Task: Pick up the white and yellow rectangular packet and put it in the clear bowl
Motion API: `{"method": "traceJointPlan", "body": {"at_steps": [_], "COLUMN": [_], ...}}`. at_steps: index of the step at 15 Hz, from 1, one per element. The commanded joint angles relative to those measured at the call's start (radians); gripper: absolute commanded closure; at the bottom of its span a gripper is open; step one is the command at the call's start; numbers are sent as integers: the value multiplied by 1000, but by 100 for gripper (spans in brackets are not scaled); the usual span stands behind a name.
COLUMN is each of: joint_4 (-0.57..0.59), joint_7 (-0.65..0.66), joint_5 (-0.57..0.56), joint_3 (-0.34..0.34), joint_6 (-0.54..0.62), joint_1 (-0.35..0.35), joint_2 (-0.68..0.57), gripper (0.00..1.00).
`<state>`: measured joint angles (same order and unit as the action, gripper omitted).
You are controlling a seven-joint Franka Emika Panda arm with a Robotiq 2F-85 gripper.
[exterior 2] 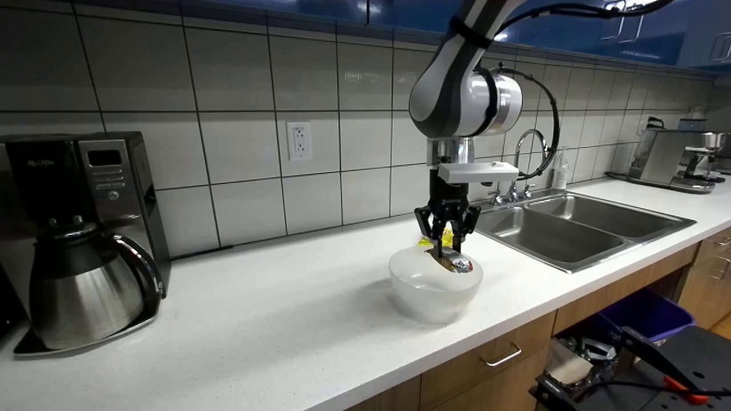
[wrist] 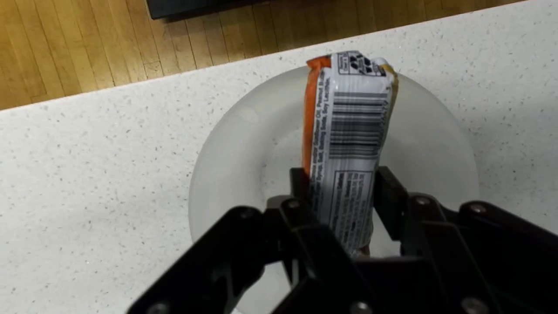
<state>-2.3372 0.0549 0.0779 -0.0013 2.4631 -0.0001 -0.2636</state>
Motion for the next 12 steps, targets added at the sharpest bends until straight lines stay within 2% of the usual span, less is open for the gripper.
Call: {"method": "traceJointPlan", "body": {"at_steps": [1, 6, 7, 8, 9, 12], "joint_4": [2, 20, 23, 24, 26, 21], "joint_7": [11, 19, 19, 22, 21, 18], "joint_5": [-12, -14, -12, -11, -9, -6], "joint_3": [-17, -32, -32, -31, -30, -27], "joint_6": [59, 105, 105, 107, 109, 100], "joint_1": [-6, -3, -3, -1, -1, -1], "joint_2": [-37, -102, -110, -113, -115, -81], "gripper": [84, 84, 34, 33, 27, 4]}}
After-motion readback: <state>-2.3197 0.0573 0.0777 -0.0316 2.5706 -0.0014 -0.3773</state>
